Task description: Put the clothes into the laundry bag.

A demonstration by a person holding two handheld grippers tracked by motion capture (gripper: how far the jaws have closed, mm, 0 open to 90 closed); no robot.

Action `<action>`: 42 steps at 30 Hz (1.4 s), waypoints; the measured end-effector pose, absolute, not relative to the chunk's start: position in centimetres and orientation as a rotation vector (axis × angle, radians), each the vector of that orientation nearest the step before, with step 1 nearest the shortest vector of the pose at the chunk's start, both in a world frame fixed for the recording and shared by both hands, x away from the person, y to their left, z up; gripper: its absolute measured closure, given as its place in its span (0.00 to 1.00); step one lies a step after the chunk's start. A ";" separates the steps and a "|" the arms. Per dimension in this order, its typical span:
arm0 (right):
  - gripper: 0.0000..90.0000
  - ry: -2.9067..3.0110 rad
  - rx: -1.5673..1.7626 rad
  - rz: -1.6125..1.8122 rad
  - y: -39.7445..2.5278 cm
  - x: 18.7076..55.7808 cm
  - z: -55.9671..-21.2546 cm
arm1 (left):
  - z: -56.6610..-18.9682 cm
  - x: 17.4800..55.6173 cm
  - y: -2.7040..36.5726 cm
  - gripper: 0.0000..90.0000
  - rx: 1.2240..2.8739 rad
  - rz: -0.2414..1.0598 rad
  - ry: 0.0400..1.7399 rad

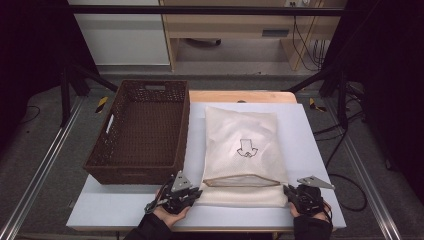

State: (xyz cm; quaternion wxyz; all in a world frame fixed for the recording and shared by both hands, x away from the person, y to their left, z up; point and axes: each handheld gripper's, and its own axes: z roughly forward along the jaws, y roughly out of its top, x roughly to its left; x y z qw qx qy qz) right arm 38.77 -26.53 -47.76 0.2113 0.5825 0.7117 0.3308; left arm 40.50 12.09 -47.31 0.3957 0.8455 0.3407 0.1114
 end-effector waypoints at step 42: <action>0.67 1.904 1.527 1.019 -26.6 38.9 -46.7 | -48.1 40.9 11.6 0.90 2.159 0.223 0.823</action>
